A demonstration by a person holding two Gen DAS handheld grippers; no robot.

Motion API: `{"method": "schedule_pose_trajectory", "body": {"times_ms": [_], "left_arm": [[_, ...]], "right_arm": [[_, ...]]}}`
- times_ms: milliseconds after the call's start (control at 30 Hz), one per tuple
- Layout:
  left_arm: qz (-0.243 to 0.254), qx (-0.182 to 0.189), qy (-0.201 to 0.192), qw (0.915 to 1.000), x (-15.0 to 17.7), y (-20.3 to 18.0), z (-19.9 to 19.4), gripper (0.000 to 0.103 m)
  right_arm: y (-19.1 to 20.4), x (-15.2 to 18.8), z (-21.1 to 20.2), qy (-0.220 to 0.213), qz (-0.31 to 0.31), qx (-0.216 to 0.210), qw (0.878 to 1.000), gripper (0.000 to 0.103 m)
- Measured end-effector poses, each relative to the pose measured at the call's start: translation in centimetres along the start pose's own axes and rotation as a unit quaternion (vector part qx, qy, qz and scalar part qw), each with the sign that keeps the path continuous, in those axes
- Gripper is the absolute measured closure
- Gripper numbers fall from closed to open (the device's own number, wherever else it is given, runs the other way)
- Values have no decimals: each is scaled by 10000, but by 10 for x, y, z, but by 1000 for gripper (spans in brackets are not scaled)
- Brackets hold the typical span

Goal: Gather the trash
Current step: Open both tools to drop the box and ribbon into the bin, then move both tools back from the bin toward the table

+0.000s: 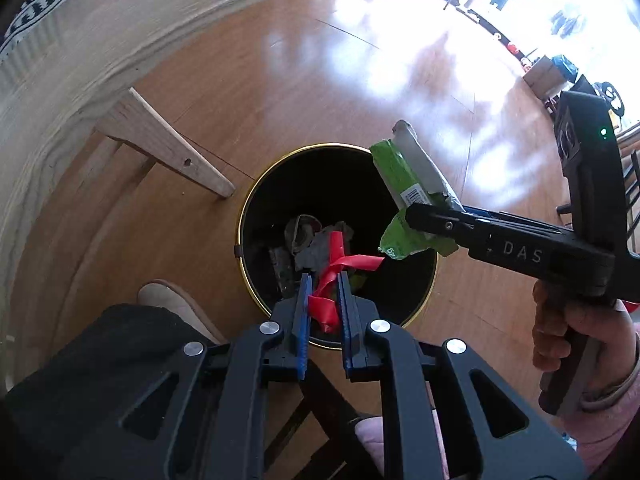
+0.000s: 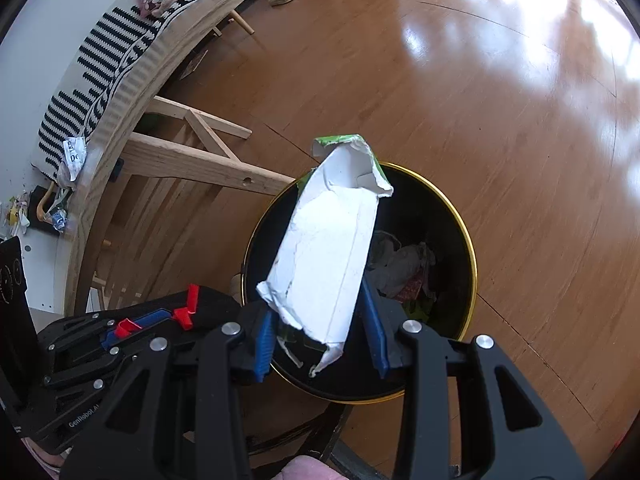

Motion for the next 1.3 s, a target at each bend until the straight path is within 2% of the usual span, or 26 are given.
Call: {"method": "schedule_pose_trajectory", "body": {"times_ms": [133, 200, 233, 267, 300, 333, 467, 533, 633, 700, 767, 833, 900, 967, 1000, 1067, 1167, 1300], "left_arm": [[43, 120, -86, 9999, -4, -8, -1, 91], [51, 196, -93, 9998, -5, -11, 3, 89], [23, 215, -47, 9998, -4, -11, 5, 75], [-29, 213, -27, 9998, -3, -11, 7, 38], [-127, 148, -144, 9997, -5, -10, 5, 5], [-184, 48, -377, 9991, -9, -8, -1, 6], [-177, -198, -910, 9955, -18, 0, -25, 6], [-191, -436, -1309, 9903, -29, 10, -54, 6], [-336, -768, -2065, 9748, -47, 34, -119, 6], [-564, -1195, -2342, 9632, -49, 66, -162, 6], [-985, -1847, -2400, 9479, -36, 118, -200, 6], [-1370, -2301, -2396, 9332, -16, 163, -222, 6], [-1813, -2861, -2172, 9155, 19, 222, -237, 6], [-2207, -3282, -1779, 9010, 54, 271, -243, 6], [-2434, -3421, -1630, 8928, 73, 295, -244, 6], [-2891, -3429, -1502, 8811, 100, 333, -244, 6], [-3286, -3237, -1484, 8748, 107, 369, -236, 6], [-3062, -3255, -1452, 8827, 79, 399, -215, 6]], "right_arm": [[-6, -1, 3, 44, 152, -50, 9999, 65], [-7, -3, 4, 77, 296, -77, 9995, 58], [-9, -5, 4, 116, 435, -109, 9989, 48], [-11, -8, 3, 132, 549, -147, 9983, 28], [-12, -10, 1, 91, 638, -187, 9977, 15], [-16, -17, -6, -96, 715, -221, 9972, 7], [-30, -41, -37, -937, 738, 108, 9928, 7], [-32, -51, -54, -1396, 622, 413, 9874, 7], [-13, -60, -69, -1817, 150, 721, 9806, 7], [11, -65, -72, -1896, -176, 666, 9794, 7], [48, -71, -71, -1930, -563, 584, 9778, 7], [81, -78, -68, -1948, -927, 541, 9750, 7], [119, -85, -67, -1974, -1248, 447, 9713, 7], [170, -96, -68, -2081, -1605, 305, 9644, 7], [203, -100, -70, -2155, -1832, 205, 9589, 7], [254, -106, -68, -2239, -2128, 14, 9511, 7], [342, -101, -48, -2117, -2619, -332, 9410, 7], [444, -75, 18, -1769, -3339, -406, 9250, 7]]}}
Point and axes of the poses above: each gripper's, at about its wrist camera, not at the fingertips, and z roughly the way its jaws point, y to its left, x to its underside, the point moved 10 cm from there along z, roughly the way its jaws point, and after that the axes turned 11 degrees about z, right-handed, at the moved point
